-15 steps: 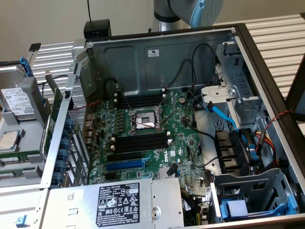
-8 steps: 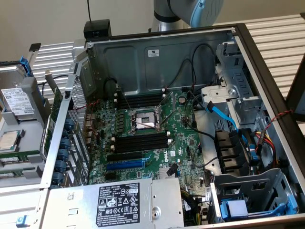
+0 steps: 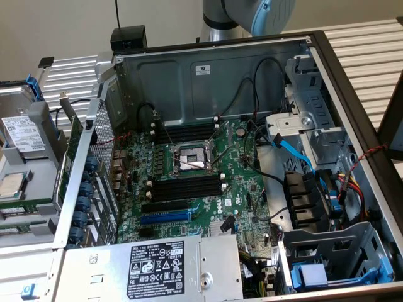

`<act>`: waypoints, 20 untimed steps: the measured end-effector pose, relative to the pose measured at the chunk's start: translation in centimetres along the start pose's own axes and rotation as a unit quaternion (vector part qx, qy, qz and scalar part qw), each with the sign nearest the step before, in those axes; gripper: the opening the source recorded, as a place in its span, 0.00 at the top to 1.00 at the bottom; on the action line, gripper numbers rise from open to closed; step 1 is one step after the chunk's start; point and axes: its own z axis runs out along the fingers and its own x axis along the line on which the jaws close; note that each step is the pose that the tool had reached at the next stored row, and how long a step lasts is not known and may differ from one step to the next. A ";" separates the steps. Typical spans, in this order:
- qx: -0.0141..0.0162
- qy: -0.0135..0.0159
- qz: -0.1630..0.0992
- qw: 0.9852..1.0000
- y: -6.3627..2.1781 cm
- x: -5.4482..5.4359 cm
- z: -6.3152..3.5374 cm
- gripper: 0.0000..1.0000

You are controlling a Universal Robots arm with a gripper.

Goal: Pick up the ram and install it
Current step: 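Pick up the ram and move it above insertion slot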

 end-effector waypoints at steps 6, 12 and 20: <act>0.009 -0.004 -0.049 0.999 -0.02 0.0 0.28 0.89; 0.010 -0.004 -0.097 0.995 -0.03 0.0 0.76 0.89; 0.008 -0.002 -0.165 0.986 -0.07 0.1 1.60 0.89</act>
